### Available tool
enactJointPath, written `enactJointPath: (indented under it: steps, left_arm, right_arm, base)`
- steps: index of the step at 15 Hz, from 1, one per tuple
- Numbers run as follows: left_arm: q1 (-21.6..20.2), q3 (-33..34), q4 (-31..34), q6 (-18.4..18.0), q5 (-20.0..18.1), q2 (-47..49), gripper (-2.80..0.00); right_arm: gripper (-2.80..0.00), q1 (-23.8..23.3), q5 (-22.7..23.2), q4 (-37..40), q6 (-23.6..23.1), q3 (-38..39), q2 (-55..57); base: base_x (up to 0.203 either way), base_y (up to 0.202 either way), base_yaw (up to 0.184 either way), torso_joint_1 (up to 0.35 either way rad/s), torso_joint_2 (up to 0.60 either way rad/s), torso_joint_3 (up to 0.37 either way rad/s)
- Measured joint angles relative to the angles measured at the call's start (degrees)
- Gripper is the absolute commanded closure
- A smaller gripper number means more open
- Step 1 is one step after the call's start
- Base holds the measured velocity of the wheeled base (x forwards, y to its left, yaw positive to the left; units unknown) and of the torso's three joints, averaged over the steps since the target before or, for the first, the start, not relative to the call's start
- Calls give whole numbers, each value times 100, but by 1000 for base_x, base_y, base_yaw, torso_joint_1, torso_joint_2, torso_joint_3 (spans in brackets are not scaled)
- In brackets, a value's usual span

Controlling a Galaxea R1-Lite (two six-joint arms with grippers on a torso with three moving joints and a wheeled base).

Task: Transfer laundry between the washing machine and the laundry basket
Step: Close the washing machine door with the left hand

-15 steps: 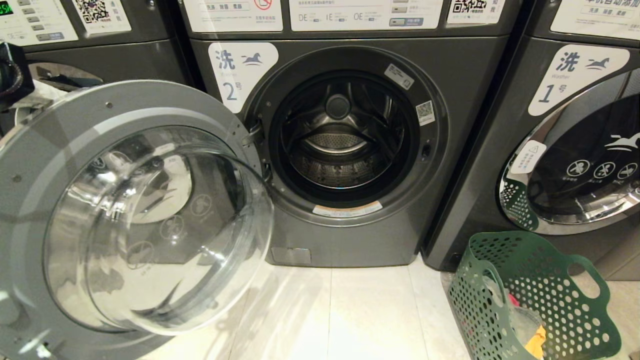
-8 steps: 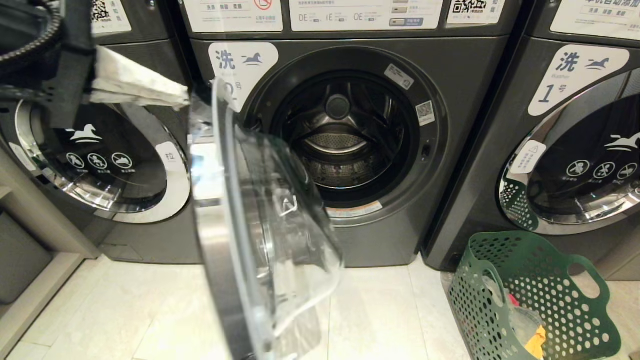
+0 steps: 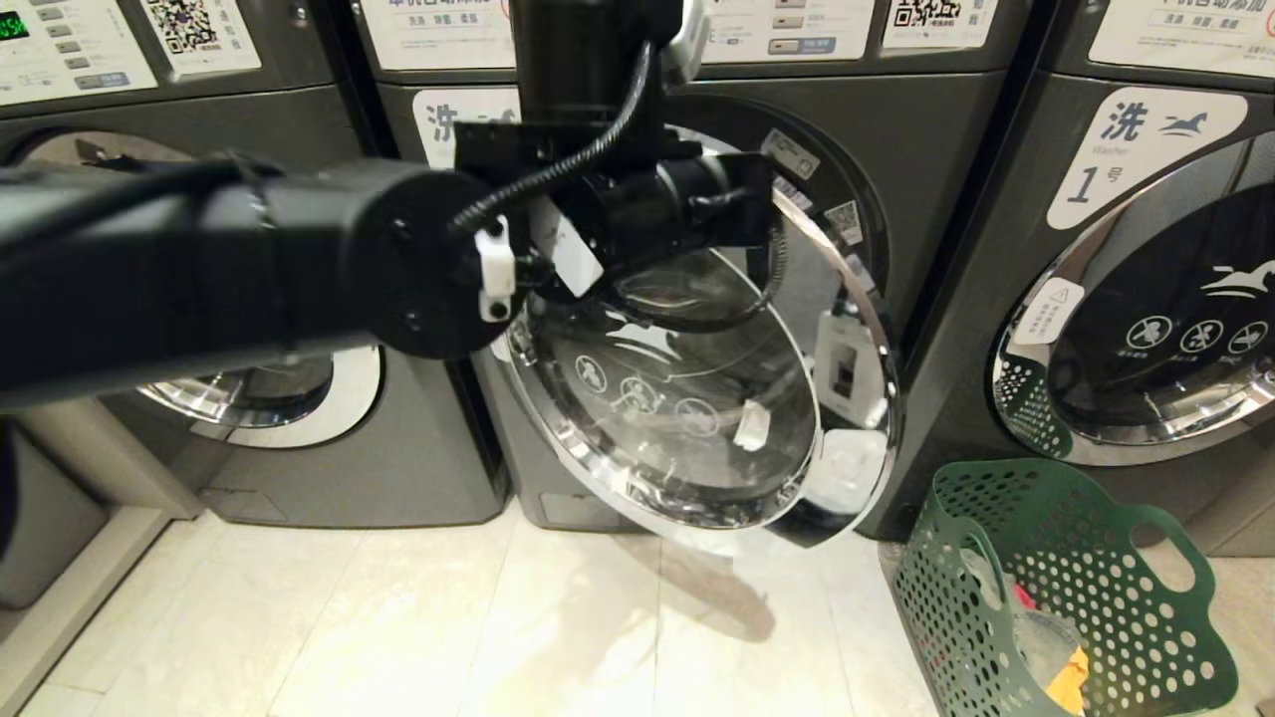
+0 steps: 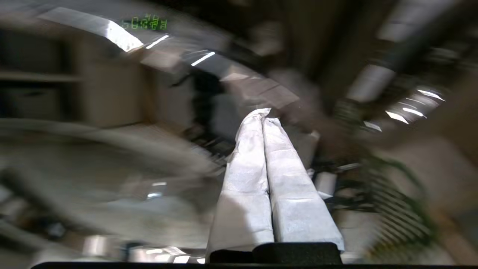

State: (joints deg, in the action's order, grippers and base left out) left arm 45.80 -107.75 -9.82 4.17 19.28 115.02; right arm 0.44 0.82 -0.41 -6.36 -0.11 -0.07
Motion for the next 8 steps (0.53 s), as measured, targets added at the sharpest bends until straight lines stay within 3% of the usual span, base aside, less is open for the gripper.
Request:
enactJointPath:
  steps: [2, 3, 8]
  left_arm:
    - [-74, -32, -1024, -386, 929, -118, 0]
    - [-73, -33, -1241, -500, 1207, -370, 0]
    - [-157, 59, -842, -669, 1459, -1042, 0]
  right_arm:
    - [0, 7, 4, -7, -13, 6, 0]
    - [0, -11, 2, -10, -48, 7, 0]
    - [0, -2, 17, 17, -85, -24, 4]
  base:
    - [0, 0, 0, 13, 6, -3]
    - [0, 0, 0, 0, 0, 0]
    - [0, 0, 0, 0, 0, 0]
